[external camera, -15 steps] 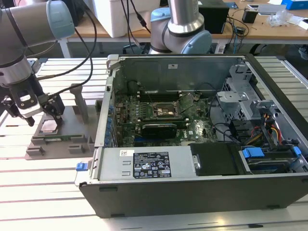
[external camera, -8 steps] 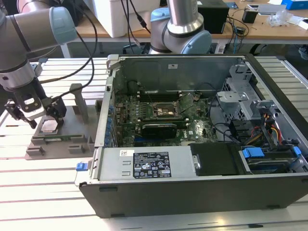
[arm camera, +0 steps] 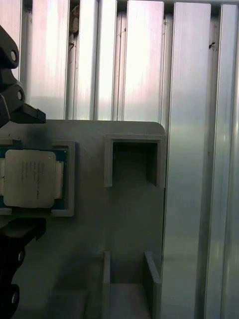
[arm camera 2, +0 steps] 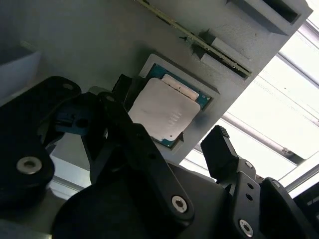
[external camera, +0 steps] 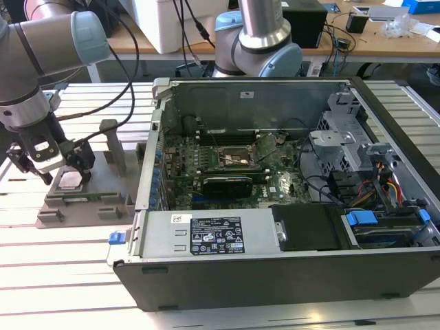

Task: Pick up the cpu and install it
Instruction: 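Pick up the cpu and move it towards the insertion slot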

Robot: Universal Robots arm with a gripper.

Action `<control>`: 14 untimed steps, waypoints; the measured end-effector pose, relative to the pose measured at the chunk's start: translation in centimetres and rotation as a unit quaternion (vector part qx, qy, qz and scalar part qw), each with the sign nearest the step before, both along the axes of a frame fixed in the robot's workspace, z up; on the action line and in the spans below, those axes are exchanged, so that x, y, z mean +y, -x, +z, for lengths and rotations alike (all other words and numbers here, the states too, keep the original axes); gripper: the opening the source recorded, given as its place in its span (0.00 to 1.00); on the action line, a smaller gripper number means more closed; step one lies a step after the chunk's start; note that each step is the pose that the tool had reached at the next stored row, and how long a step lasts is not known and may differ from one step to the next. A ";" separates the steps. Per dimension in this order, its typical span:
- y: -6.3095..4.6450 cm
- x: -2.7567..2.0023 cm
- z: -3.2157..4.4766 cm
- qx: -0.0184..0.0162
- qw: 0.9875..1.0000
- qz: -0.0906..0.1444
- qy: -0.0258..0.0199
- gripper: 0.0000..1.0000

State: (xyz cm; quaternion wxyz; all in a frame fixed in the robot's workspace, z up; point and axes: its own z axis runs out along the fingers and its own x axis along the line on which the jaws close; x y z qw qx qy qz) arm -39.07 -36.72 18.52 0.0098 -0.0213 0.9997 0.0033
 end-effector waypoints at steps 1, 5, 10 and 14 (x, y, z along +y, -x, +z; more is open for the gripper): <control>0.0 0.00 0.00 0.000 1.000 0.000 0.000 0.83; 0.0 0.00 0.00 0.000 1.000 0.000 0.000 0.64; 0.0 0.00 0.00 0.000 1.000 0.000 0.000 0.55; 0.0 0.00 0.07 0.000 1.000 0.000 0.000 0.55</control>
